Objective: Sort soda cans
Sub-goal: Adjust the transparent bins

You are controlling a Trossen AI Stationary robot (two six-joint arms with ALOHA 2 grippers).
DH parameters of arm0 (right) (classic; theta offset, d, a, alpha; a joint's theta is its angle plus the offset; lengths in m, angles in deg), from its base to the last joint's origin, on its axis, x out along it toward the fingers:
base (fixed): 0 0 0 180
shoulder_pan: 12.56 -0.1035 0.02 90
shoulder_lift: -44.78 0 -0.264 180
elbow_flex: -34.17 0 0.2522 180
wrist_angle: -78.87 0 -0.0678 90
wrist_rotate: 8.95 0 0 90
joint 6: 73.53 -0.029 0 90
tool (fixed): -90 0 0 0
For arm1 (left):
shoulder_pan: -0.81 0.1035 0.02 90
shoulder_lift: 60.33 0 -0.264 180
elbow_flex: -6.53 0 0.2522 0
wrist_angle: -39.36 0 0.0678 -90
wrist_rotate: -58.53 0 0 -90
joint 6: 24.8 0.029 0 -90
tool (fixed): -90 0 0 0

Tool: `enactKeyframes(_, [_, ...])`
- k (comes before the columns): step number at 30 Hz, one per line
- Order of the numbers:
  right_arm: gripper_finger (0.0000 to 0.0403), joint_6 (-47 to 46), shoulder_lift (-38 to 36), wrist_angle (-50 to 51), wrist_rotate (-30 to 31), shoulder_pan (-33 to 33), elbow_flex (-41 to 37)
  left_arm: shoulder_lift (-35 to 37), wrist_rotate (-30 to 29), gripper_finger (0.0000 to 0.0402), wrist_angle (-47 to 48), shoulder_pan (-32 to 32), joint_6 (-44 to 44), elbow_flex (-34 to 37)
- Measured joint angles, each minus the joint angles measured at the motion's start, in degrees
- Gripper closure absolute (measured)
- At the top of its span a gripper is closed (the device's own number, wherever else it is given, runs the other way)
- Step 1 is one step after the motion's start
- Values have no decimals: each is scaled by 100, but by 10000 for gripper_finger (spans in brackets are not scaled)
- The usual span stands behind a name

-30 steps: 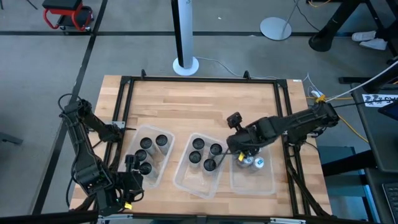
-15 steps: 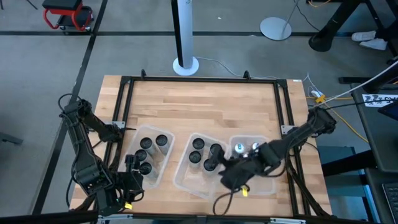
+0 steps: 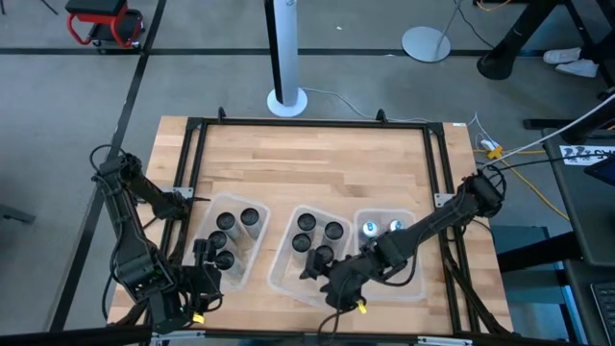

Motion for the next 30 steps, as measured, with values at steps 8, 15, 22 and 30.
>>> enactKeyframes(8, [39,119,10,503,-228,-2,0,0,0,59,-11,0,-36,0])
enactKeyframes(15, [39,234,-20,787,-608,0,13,0,1,59,-9,0,-9,1])
enactKeyframes(22, [39,258,-40,1196,-780,-2,28,0,1,59,-9,0,6,-1])
enactKeyframes(30, [39,259,-9,1965,-650,-11,362,0,0,59,-8,-1,-4,0])
